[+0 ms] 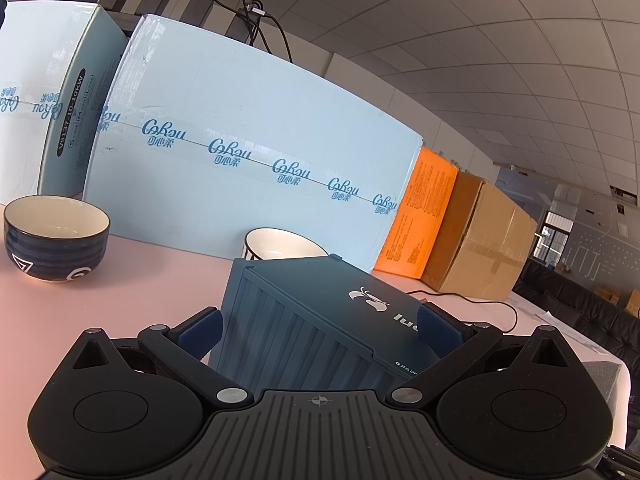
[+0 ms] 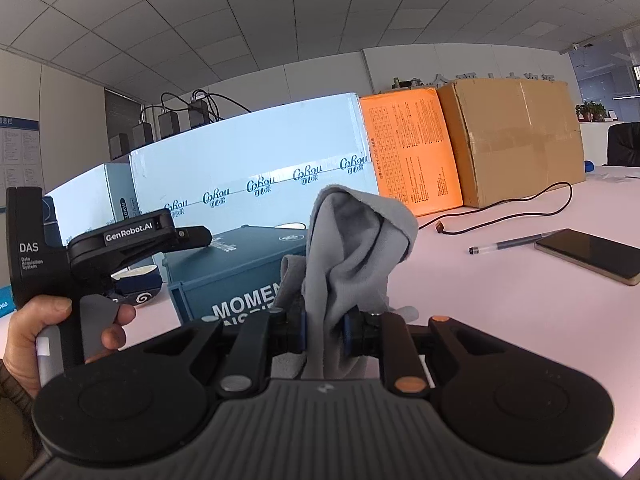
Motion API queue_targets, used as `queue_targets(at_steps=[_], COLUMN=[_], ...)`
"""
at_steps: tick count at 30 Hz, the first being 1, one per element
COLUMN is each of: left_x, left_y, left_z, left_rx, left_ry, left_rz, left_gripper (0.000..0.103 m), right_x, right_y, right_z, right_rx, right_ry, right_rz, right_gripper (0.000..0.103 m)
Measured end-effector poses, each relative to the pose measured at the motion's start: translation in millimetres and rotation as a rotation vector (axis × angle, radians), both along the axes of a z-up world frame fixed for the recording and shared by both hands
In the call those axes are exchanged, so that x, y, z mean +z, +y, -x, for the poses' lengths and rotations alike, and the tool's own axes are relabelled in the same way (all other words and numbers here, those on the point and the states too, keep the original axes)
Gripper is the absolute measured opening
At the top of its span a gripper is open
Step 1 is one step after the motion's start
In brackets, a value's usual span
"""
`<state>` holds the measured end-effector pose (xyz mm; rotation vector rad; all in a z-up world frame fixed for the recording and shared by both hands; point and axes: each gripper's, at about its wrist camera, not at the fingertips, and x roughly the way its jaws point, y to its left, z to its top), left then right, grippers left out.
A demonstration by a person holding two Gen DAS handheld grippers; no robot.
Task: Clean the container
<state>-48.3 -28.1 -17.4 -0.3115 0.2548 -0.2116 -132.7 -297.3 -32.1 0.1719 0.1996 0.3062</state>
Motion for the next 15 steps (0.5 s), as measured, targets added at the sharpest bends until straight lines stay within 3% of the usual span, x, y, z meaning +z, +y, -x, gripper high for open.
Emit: queue_targets(at_steps=[7,15], left_x=[0,0], left_y=[0,0], left_z=[0,0], left_rx=[0.000,0.000], left_ry=[0.000,0.000], left_rz=[0.000,0.000], left_gripper=[0.103,0.103], right_x=[-5,4], right_y=[-3,-13], right_z=[-5,-3], right_rx=[-0.002,0.005], right_ry=[0.034,-0.023], right_rz=[-0.008,-0.087], right_gripper=[0.020,0.020])
